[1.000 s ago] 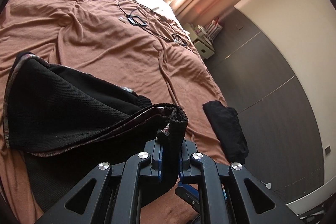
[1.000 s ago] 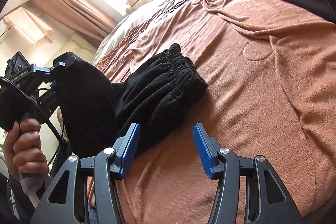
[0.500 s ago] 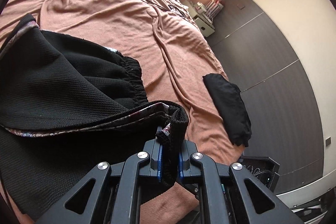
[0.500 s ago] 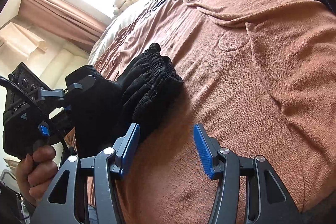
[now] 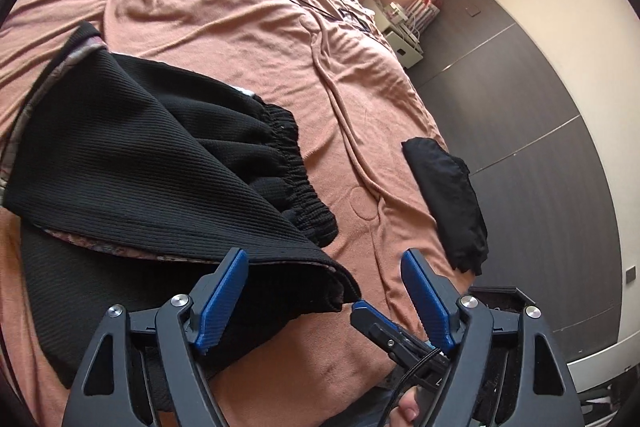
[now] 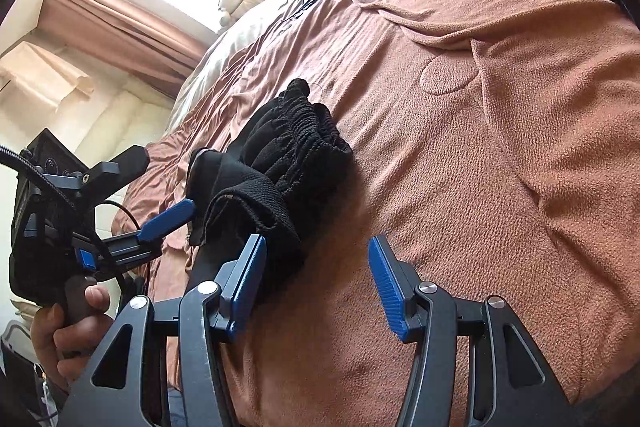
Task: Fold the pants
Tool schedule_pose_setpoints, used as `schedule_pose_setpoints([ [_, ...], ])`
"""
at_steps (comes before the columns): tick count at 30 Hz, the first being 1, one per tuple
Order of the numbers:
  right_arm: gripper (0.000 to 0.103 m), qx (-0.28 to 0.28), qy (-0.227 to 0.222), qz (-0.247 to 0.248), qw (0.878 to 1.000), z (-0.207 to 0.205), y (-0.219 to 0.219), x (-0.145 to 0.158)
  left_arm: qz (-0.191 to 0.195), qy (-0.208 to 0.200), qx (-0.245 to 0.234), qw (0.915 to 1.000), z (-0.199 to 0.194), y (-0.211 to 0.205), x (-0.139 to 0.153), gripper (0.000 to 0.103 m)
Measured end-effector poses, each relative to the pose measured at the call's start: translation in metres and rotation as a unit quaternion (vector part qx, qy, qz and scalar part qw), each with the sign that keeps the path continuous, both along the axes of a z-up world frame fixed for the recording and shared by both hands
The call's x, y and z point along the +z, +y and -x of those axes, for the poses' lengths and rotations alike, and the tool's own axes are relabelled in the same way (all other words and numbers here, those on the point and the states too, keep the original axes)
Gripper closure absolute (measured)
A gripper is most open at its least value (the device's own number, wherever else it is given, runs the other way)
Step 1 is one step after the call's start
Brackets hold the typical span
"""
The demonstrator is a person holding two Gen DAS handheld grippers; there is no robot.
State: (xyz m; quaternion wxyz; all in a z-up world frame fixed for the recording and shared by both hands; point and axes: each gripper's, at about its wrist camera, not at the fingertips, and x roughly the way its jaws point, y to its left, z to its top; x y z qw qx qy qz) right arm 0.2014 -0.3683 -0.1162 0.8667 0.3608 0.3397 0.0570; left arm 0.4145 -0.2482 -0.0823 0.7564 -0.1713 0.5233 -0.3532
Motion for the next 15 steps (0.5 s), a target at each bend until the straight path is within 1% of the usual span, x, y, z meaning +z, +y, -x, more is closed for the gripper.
schedule_pose_setpoints([
  [6, 0.051, 0.015, -0.009, 0.013, 1.0, -0.002, 0.013, 0.004, -0.02, -0.012, 0.043, 0.9988, -0.002, 0.05, 0.009, 0.022],
  [8, 0.044, 0.025, -0.008, 0.016, 1.0, -0.004, 0.019, 0.003, -0.022, -0.012, 0.059, 0.998, -0.003, 0.068, 0.01, 0.022],
  [9, 0.038, 0.028, -0.007, 0.019, 0.999, -0.006, 0.023, 0.003, -0.022, -0.01, 0.067, 0.9975, -0.004, 0.076, 0.01, 0.021],
  [12, 0.037, 0.031, -0.003, 0.038, 0.999, -0.011, 0.031, 0.004, -0.024, -0.009, 0.09, 0.9956, -0.008, 0.101, 0.007, 0.017],
  [15, 0.037, 0.037, 0.002, 0.048, 0.998, -0.019, 0.039, 0.004, -0.024, -0.003, 0.109, 0.9937, -0.013, 0.122, 0.001, 0.017],
])
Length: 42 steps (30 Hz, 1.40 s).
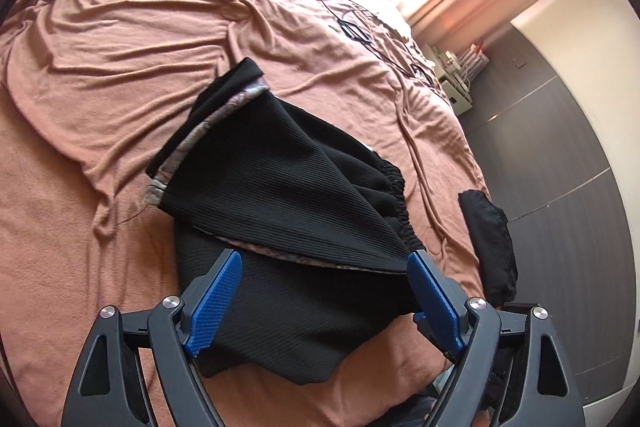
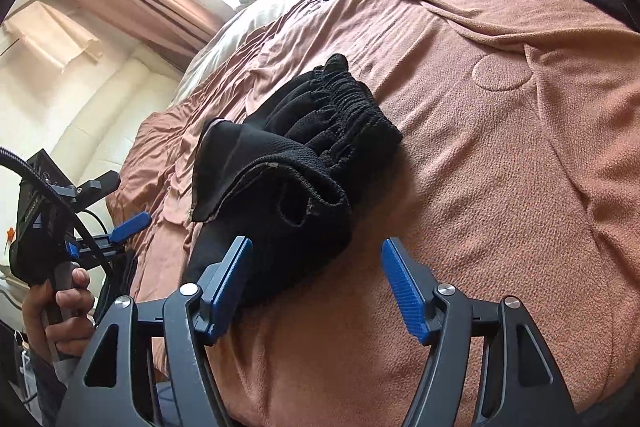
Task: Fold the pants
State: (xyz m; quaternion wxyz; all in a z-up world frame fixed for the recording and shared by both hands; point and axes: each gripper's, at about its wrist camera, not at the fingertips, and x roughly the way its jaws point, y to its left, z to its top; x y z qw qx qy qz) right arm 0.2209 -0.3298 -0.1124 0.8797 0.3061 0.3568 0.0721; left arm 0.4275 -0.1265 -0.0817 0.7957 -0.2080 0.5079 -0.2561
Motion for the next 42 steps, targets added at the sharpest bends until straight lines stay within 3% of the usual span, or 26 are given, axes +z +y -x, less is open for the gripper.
schedule_pose_setpoints([
  [8, 0.037, -0.004, 0.015, 0.043, 0.999, -0.016, 0.009, 0.002, -0.004, 0.024, 0.037, 0.999, -0.022, 0.037, -0.03, 0.017],
  [22, 0.037, -0.007, 0.03, 0.06, 0.998, -0.03, 0.022, 0.0, -0.012, 0.076, 0.042, 0.9962, -0.066, 0.036, -0.095, 0.017],
  [32, 0.038, -0.02, 0.018, 0.062, 0.998, -0.026, 0.015, 0.0, -0.001, 0.039, 0.051, 0.9979, -0.097, 0.029, -0.097, 0.018],
  [34, 0.05, -0.018, 0.017, 0.062, 0.998, -0.026, 0.015, 0.0, -0.005, 0.026, 0.063, 0.9976, -0.097, 0.032, -0.092, 0.022],
  [38, 0.061, -0.015, 0.014, 0.06, 0.998, -0.023, 0.013, 0.0, -0.021, -0.001, 0.068, 0.9975, -0.096, 0.031, -0.076, 0.05],
  [39, 0.065, -0.015, 0.01, 0.059, 0.998, -0.022, 0.012, 0.001, -0.019, -0.005, 0.064, 0.9978, -0.095, 0.031, -0.072, 0.061],
  [42, 0.078, -0.015, 0.002, 0.057, 0.998, -0.019, 0.009, 0.002, -0.006, -0.016, 0.054, 0.9984, -0.097, 0.031, -0.059, 0.079],
])
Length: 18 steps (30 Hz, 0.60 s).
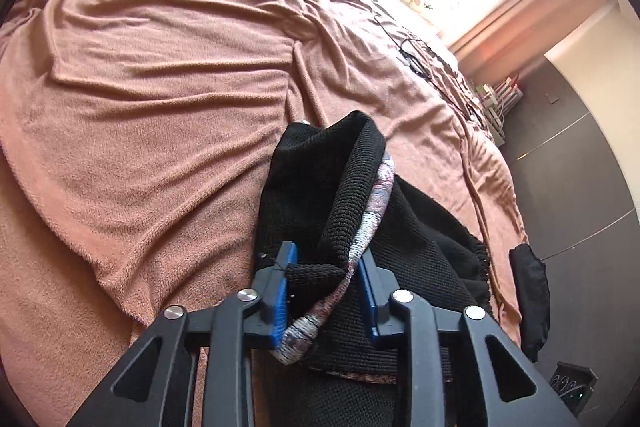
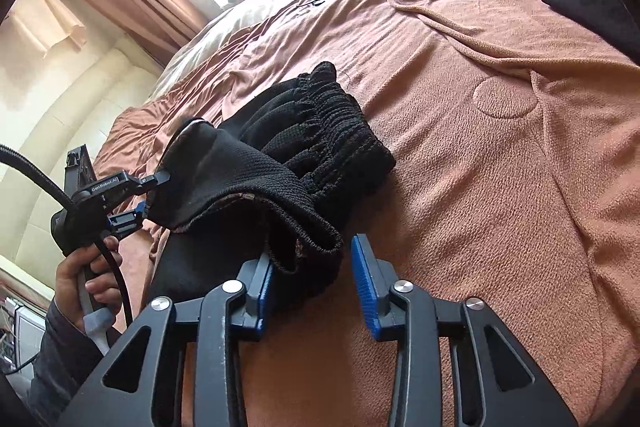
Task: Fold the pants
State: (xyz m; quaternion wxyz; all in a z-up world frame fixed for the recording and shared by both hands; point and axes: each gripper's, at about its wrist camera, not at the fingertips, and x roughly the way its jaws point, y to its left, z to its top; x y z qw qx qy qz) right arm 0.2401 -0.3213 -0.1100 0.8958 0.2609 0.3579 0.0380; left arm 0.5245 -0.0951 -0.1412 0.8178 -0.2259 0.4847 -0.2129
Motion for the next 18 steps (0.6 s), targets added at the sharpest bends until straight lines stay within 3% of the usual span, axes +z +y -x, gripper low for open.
schedule_pose_setpoints([
  [4, 0.088, 0.006, -0.002, -0.006, 1.0, 0.002, -0.002, -0.001, 0.006, -0.019, -0.011, 0.9997, -0.004, -0.007, 0.022, 0.087],
  [18, 0.095, 0.011, -0.007, -0.026, 1.0, 0.006, -0.01, -0.003, 0.03, -0.043, -0.017, 0.9985, -0.055, -0.055, 0.075, 0.092],
])
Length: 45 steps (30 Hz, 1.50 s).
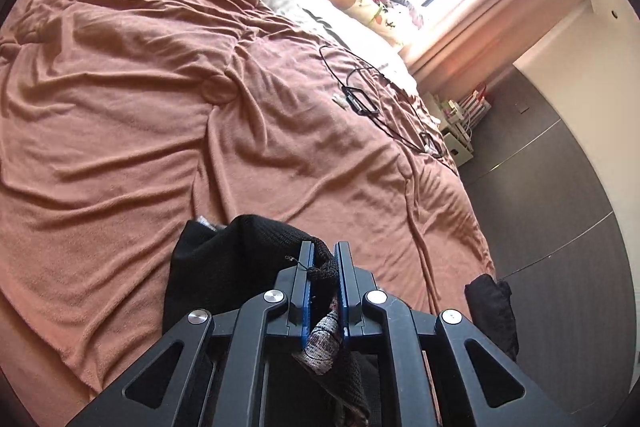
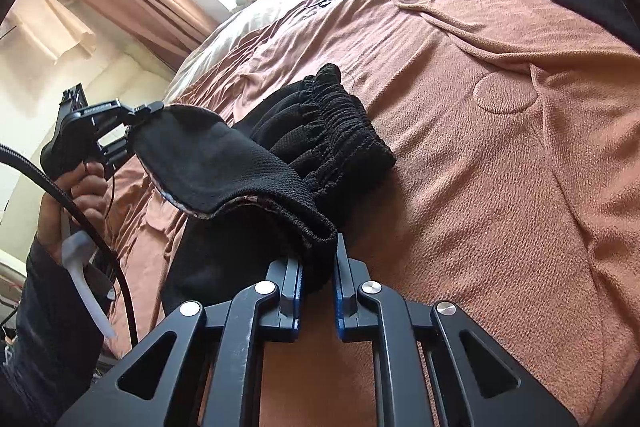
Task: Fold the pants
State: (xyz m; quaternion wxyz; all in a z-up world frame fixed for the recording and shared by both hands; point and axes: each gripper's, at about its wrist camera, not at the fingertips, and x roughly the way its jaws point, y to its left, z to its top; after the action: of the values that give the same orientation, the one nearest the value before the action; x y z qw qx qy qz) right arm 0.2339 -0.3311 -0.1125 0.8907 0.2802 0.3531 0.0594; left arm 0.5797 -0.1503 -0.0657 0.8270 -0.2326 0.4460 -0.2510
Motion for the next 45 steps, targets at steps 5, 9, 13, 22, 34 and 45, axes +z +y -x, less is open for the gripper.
schedule_pose_setpoints([
  [5, 0.096, -0.007, 0.005, -0.019, 1.0, 0.001, -0.004, -0.004, 0.0, 0.003, -0.005, 1.0, -0.026, -0.024, 0.003, 0.092],
  [9, 0.096, -0.008, 0.01, -0.029, 0.999, 0.0, -0.006, -0.006, -0.007, 0.004, -0.008, 0.9999, -0.044, -0.041, 0.0, 0.092],
  [13, 0.096, -0.007, 0.011, -0.039, 0.999, 0.0, -0.008, -0.007, -0.014, 0.01, -0.011, 0.9998, -0.062, -0.056, -0.008, 0.092],
  [22, 0.096, -0.01, 0.017, -0.078, 0.997, -0.004, -0.018, -0.017, -0.048, 0.042, -0.033, 0.9974, -0.09, -0.092, -0.032, 0.085],
  [34, 0.096, -0.015, 0.027, -0.092, 0.995, -0.005, -0.019, -0.021, -0.073, 0.024, -0.044, 0.9961, -0.06, -0.073, -0.013, 0.044],
  [45, 0.099, -0.008, 0.016, -0.093, 0.996, 0.005, -0.017, -0.021, -0.074, 0.035, -0.032, 0.9961, 0.006, -0.017, -0.015, 0.044],
])
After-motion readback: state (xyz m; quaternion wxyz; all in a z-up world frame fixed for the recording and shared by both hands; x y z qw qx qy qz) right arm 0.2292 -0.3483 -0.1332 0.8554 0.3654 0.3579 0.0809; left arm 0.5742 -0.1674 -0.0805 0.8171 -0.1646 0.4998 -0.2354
